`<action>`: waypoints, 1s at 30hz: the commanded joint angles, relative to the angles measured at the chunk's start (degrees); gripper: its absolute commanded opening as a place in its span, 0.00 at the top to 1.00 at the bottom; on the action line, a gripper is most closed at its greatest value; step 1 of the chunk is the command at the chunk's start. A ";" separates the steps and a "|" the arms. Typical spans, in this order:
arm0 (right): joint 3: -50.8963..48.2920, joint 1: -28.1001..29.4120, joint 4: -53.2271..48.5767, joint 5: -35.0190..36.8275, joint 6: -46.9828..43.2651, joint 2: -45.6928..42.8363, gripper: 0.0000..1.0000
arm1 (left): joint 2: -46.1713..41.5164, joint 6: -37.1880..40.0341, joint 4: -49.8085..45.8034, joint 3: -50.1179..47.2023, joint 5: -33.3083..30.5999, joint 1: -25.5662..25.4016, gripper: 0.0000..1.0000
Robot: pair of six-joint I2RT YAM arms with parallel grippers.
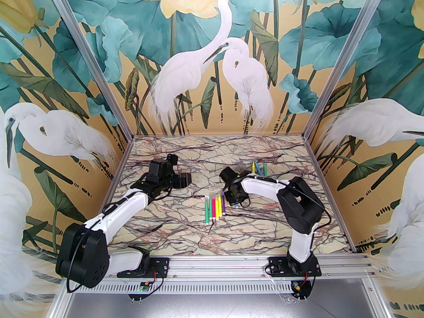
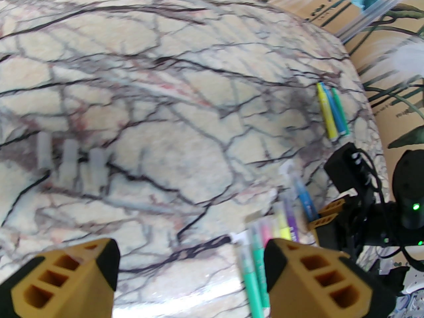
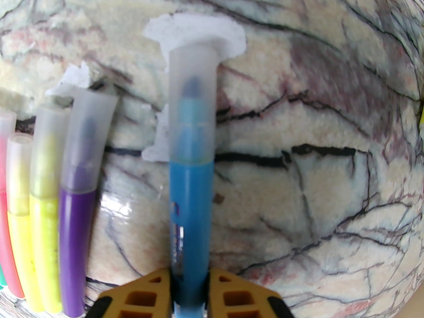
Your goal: Open the pen caps
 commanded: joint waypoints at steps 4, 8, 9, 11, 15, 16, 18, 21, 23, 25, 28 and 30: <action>-2.27 -0.89 4.90 -1.82 -1.54 -5.27 0.84 | 5.09 -6.04 9.83 -0.85 10.47 -0.14 0.28; -3.30 -1.44 5.84 -3.21 -2.07 -7.76 0.86 | 7.12 -7.16 11.43 0.13 12.15 -1.18 0.29; -3.79 -1.60 6.65 -3.92 -2.31 -8.68 0.87 | 7.71 -7.32 11.49 0.50 12.64 -1.54 0.29; -4.85 -1.86 8.34 -5.57 -2.83 -10.61 0.87 | 8.93 -7.62 11.70 1.30 13.59 -2.47 0.29; -6.95 -2.84 11.89 -9.50 -3.64 -14.31 0.88 | 11.61 -8.83 13.70 2.57 16.62 -4.39 0.31; -7.40 -3.01 12.61 -10.44 -3.76 -15.18 0.88 | 12.33 -9.31 14.38 2.89 17.60 -4.67 0.32; -7.97 -3.26 13.48 -11.92 -4.43 -16.37 0.88 | 13.49 -9.97 15.98 3.41 19.58 -5.47 0.32; -8.26 -3.25 14.08 -13.13 -5.42 -17.39 0.88 | 15.09 -11.00 18.64 4.12 22.67 -6.69 0.32; -8.27 -3.30 14.35 -14.01 -5.79 -17.74 0.88 | 16.18 -12.09 21.08 4.56 24.78 -7.52 0.32; -8.25 -3.30 14.84 -14.95 -5.89 -18.11 0.88 | 17.04 -13.58 23.69 4.65 26.56 -8.05 0.32; -8.50 -3.23 15.55 -16.29 -5.95 -18.70 0.88 | 18.02 -15.55 27.57 4.51 28.13 -8.47 0.33; -8.61 -3.29 15.99 -16.91 -6.01 -19.13 0.88 | 18.57 -16.18 28.69 4.72 28.53 -8.60 0.33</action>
